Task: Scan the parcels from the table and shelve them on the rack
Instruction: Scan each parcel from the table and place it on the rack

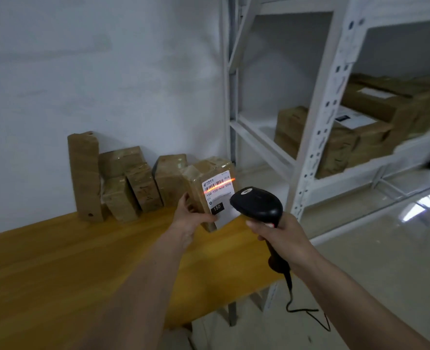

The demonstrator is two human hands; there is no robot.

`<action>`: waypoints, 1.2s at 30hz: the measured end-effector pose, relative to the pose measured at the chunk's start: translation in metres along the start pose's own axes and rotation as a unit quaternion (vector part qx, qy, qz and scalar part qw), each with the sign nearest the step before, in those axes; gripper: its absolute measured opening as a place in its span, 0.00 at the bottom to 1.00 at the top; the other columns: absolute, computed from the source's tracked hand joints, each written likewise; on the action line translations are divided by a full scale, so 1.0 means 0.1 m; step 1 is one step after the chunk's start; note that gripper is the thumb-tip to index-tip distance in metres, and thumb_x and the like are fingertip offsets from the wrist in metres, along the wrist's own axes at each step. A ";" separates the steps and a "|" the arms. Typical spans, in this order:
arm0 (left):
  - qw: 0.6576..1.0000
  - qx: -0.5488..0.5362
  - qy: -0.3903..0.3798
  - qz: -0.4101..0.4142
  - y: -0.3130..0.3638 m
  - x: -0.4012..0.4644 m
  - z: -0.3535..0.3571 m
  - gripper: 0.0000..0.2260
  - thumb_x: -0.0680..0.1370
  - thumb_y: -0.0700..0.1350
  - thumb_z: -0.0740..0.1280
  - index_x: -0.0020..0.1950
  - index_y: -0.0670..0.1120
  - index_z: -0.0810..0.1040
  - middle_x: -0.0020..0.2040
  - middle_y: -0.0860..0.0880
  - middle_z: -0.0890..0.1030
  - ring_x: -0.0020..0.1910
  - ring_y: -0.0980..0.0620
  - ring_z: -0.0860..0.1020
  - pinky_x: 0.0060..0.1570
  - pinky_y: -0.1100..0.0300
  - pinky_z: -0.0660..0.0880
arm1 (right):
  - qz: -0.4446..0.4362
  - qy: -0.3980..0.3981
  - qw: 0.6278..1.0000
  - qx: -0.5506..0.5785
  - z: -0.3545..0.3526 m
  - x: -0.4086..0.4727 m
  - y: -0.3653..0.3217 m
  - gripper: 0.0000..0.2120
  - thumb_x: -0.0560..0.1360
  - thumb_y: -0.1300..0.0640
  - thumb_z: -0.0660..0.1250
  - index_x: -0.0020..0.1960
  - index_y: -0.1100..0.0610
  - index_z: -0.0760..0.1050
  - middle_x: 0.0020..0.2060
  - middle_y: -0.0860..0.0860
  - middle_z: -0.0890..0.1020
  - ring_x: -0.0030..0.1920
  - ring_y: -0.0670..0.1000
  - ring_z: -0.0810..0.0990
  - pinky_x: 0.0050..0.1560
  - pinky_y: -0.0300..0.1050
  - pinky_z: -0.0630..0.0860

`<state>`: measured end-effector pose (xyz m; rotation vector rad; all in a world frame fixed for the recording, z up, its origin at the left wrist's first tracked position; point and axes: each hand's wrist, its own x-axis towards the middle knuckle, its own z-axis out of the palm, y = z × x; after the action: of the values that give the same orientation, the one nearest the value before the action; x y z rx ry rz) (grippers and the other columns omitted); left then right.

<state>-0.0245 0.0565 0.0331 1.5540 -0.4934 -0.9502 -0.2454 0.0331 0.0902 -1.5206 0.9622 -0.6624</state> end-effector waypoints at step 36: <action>0.925 0.231 -0.302 0.027 0.43 -1.70 3.87 0.18 0.66 0.44 0.79 0.52 0.43 0.79 0.43 0.50 0.83 0.43 0.55 0.79 0.37 0.62 0.74 | 0.014 0.385 0.906 0.173 -3.28 -2.02 0.51 0.06 0.72 0.63 0.73 0.48 0.62 0.80 0.39 0.59 0.84 0.38 0.53 0.81 0.43 0.45 0.77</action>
<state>-0.4212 -0.0596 0.1327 1.6254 -1.2647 -1.3389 -0.6329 0.0383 0.1202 -0.9138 1.3525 -1.3897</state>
